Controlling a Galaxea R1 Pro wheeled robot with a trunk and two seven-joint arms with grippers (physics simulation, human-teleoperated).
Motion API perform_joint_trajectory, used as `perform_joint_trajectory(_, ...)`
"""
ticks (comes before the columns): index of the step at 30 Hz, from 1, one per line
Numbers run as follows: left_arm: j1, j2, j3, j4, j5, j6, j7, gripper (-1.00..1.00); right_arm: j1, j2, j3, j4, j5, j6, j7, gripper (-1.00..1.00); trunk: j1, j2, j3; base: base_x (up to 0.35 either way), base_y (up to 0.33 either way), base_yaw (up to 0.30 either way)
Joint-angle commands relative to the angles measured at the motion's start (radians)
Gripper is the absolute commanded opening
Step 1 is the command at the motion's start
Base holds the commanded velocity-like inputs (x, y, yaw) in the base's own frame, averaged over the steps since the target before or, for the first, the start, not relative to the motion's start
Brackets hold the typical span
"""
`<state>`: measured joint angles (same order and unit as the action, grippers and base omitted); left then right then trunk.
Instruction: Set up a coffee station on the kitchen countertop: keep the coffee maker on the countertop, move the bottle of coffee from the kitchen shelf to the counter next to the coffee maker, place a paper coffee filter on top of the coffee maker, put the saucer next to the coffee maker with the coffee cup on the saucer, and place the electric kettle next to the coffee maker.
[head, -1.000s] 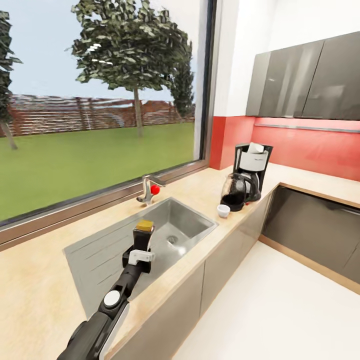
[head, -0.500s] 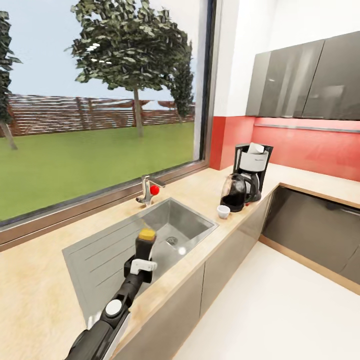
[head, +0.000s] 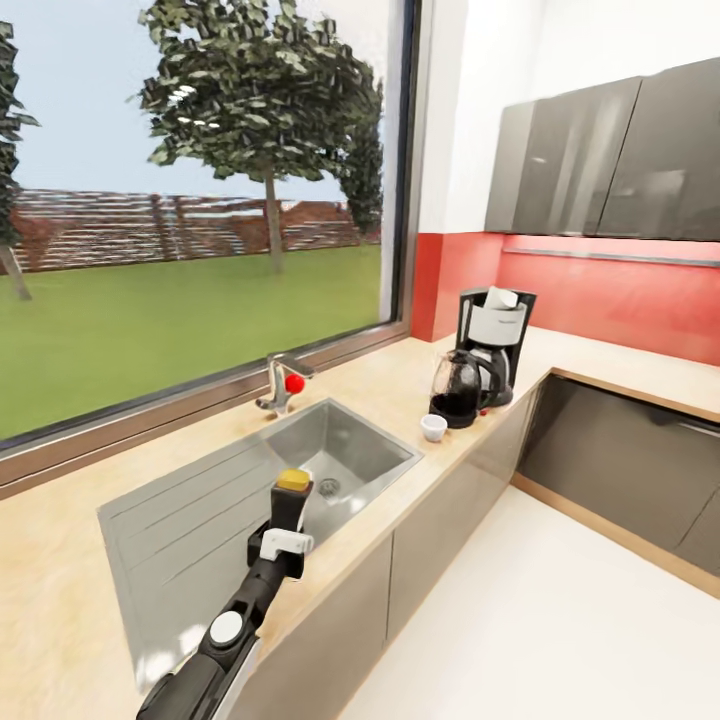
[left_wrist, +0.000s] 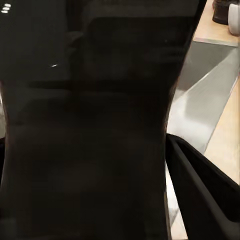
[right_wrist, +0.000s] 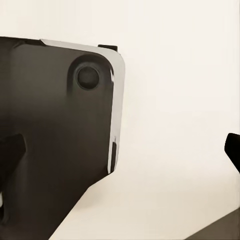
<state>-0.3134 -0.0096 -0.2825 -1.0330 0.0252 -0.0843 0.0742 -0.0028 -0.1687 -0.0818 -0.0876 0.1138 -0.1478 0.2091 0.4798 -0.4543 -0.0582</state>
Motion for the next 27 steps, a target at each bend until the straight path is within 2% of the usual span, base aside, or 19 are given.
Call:
perform_joint_trajectory(1,-0.001,0.0,-0.003,0.0,0.002,-0.003,0.006,-1.0,0.0,0.0,-0.009,-0.001,0.01,-0.003,0.004,1.0,0.001,-0.002,-0.002,0.26,-0.161,-0.007)
perform_joint_trajectory(10,-0.001,-0.001,-0.005,0.001,0.002,-0.003,0.007,-1.0,0.0,0.0,-0.009,0.0,0.01,-0.001,0.004,1.0,0.001,-0.002,-0.001,0.258,-0.168,-0.156)
perform_joint_trajectory(16,-0.001,0.0,-0.004,0.001,0.004,-0.003,0.007,-1.0,0.0,0.0,-0.009,0.0,0.01,-0.002,0.004,1.0,0.001,-0.002,-0.001,0.269,-0.162,-0.031)
perform_joint_trajectory(27,-0.001,-0.005,-0.009,0.004,0.003,-0.025,0.017,-1.0,0.0,0.0,-0.01,-0.001,0.01,-0.002,0.004,1.0,0.001,-0.002,-0.001,-0.047,-0.258,-0.02)
